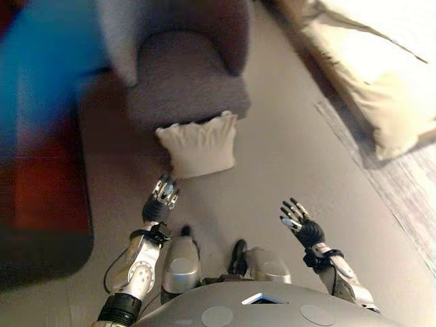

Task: Pick up the cushion and take it to the sofa

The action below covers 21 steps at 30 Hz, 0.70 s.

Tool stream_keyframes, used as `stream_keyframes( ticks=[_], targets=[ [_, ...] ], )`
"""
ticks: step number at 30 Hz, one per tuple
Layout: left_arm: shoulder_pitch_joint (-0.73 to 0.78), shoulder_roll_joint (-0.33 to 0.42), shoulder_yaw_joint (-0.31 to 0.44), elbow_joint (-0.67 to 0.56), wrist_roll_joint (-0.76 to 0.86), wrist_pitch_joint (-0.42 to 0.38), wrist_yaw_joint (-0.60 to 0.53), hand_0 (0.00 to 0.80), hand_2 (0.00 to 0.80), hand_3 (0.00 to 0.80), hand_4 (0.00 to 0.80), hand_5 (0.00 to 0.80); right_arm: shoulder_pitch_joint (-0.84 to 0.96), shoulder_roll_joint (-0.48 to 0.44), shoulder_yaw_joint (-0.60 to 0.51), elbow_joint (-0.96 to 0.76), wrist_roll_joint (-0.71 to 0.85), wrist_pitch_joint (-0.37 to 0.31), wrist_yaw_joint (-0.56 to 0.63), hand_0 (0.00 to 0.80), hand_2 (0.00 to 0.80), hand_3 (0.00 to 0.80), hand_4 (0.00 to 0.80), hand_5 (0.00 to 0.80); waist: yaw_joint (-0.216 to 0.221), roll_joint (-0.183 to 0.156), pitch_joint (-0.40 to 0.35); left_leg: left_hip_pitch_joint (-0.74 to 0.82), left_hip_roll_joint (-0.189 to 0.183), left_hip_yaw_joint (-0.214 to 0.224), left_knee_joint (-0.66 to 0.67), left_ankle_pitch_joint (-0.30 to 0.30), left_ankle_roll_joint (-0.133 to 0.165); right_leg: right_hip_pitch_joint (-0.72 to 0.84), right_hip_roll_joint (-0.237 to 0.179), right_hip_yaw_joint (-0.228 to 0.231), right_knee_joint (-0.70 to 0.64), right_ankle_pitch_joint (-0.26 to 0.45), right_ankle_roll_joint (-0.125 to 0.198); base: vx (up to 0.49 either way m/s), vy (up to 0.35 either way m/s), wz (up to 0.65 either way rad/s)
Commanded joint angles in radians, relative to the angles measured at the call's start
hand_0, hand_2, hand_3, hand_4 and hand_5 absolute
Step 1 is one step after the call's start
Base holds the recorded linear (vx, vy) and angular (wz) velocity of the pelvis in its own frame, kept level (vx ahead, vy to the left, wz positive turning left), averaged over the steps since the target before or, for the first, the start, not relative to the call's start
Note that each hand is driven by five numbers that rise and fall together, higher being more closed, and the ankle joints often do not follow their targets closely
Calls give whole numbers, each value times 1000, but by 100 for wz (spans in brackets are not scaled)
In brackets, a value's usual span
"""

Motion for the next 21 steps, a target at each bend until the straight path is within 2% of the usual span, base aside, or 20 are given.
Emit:
stream_keyframes(
  ticks=[1, 2, 3, 5, 7, 8, 9, 12, 14, 15, 18, 21],
  targets=[
    [25, 29, 20, -66, 50, -55, -37, 0, 0, 0, 0, 0, -1, 25, 21, -34, -8, -69, -12, 0, 0, 0, 0, 0, 12, -29, -53, -79, -67, 24, -12, 21, 91, 187, -30, -43, -28, -32, 84, 376, 88, -28],
    [24, 35, 26, -75, 45, -53, -35, 0, 0, 0, 0, 0, 4, 32, 16, -43, -3, -55, -2, 0, 0, 0, 0, 0, 20, -38, -61, -70, -76, 20, 0, -1, 108, 209, -53, -53, -4, -33, 101, 364, 85, -20],
    [29, 38, 31, -88, 49, -51, -28, 0, 0, 0, 0, 0, 8, 35, 14, -50, -3, -45, 5, 0, 0, 0, 0, 0, 31, -46, -74, -56, -85, 29, 0, -18, 130, 223, -96, -75, 63, 7, 114, 362, 115, -16],
    [42, 42, 38, -113, 57, -40, -19, 0, 0, 0, 0, 0, 20, 54, 16, -62, -18, -51, 4, 0, 0, 0, 0, 0, 42, -54, -100, -8, -123, 21, -41, -33, 165, 196, -175, -78, 221, 134, 151, 357, 173, -18],
    [45, 51, 36, -109, 73, -47, -26, 0, 0, 0, 0, 0, 33, 68, 17, -69, -17, -58, -7, 0, 0, 0, 0, 0, 37, -48, -112, 30, -146, -2, -63, -49, 190, 146, -219, -44, 349, 201, 164, 301, 148, -15],
    [37, 55, 35, -104, 93, -50, -19, 0, 0, 0, 0, 0, 41, 75, 17, -67, -21, -64, -14, 0, 0, 0, 0, 0, 29, -41, -116, 54, -152, -18, -70, -59, 198, 105, -245, -23, 396, 224, 158, 249, 81, 2],
    [27, 59, 31, -105, 99, -51, -9, 0, 0, 0, 0, 0, 44, 80, 18, -69, -24, -65, -20, 0, 0, 0, 0, 0, 21, -37, -116, 65, -151, -27, -69, -66, 200, 79, -259, -7, 386, 228, 151, 236, -7, 15],
    [-6, 72, 27, -86, 86, -48, 6, 0, 0, 0, 0, 0, 52, 90, 13, -52, -27, -71, -15, 0, 0, 0, 0, 0, -6, -30, -111, 91, -140, -68, -58, -75, 182, 33, -252, 29, 242, 217, 141, 175, -152, 25],
    [-14, 77, 19, -68, 84, -62, -1, 0, 0, 0, 0, 0, 48, 92, 13, -36, -10, -84, -9, 0, 0, 0, 0, 0, -18, -35, -103, 95, -133, -104, -51, -81, 164, 10, -249, 54, 119, 256, 154, 117, -237, 45],
    [-17, 85, 15, -63, 79, -68, -7, 0, 0, 0, 0, 0, 44, 94, 9, -28, -3, -90, -2, 0, 0, 0, 0, 0, -26, -41, -98, 85, -128, -118, -53, -64, 160, -15, -248, 65, 45, 307, 154, 80, -260, 55],
    [-21, 105, 4, -56, 87, -77, -20, 0, 0, 0, 0, 0, 36, 98, -6, -14, 25, -97, 10, 0, 0, 0, 0, 0, -50, -81, -83, 87, -128, -171, -45, -103, 135, -92, -255, 121, -143, 404, 200, 157, -283, 42],
    [-2, 121, 16, -71, 100, -64, -21, 0, 0, 0, 0, 0, 38, 96, -20, -15, 43, -78, 25, 0, 0, 0, 0, 0, -64, -94, -71, 127, -96, -192, -67, -123, 115, -130, -249, 113, -258, 433, 222, 256, -262, 68]
  ],
)
